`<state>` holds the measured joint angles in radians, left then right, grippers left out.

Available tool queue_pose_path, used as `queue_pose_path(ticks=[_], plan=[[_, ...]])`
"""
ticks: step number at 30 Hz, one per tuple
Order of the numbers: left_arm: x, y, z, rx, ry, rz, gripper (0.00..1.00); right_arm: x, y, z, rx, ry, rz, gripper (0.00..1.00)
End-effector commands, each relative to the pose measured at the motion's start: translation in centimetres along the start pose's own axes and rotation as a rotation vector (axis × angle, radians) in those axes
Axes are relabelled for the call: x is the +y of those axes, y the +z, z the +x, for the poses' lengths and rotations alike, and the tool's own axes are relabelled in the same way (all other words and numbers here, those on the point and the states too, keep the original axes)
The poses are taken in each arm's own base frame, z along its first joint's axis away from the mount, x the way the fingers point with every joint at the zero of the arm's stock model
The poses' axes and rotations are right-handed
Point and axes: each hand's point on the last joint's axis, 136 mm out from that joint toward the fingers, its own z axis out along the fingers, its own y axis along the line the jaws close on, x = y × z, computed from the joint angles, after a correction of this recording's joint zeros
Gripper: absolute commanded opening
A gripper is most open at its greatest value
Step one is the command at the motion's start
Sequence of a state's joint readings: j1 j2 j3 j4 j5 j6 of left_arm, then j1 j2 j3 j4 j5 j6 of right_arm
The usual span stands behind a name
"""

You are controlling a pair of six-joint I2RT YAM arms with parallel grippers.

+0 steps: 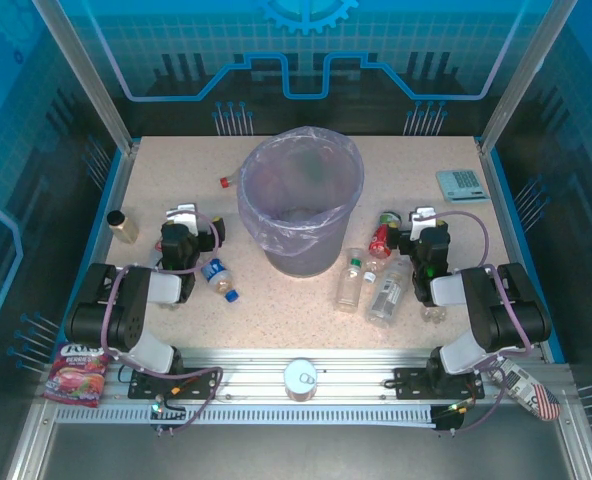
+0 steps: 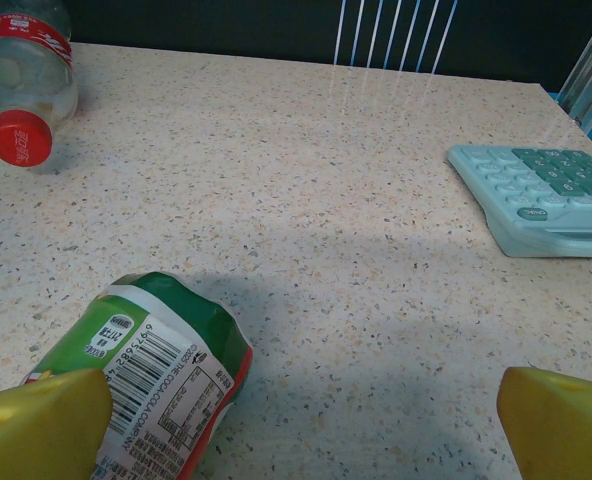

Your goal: Put the plastic bottles in the bin

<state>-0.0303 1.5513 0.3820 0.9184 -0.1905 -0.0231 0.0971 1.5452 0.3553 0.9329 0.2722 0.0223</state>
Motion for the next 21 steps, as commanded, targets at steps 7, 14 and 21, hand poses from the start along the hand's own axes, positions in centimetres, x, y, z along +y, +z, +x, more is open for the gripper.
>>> queue_pose_path(ticks=[7, 14, 21], plan=[[0.1, -0.1, -0.2, -0.014, 0.008, -0.001, 0.99, -0.3, 0.2, -1.1, -0.031, 0.024, -0.001, 1.0], [0.1, 0.0, -0.2, -0.008, 0.0, 0.011, 0.99, -0.3, 0.2, -1.0, -0.03, 0.021, 0.0, 1.0], [-0.2, -0.2, -1.3, 0.018, 0.017, 0.013, 0.99, -0.3, 0.2, -1.1, -0.033, 0.02, -0.001, 1.0]])
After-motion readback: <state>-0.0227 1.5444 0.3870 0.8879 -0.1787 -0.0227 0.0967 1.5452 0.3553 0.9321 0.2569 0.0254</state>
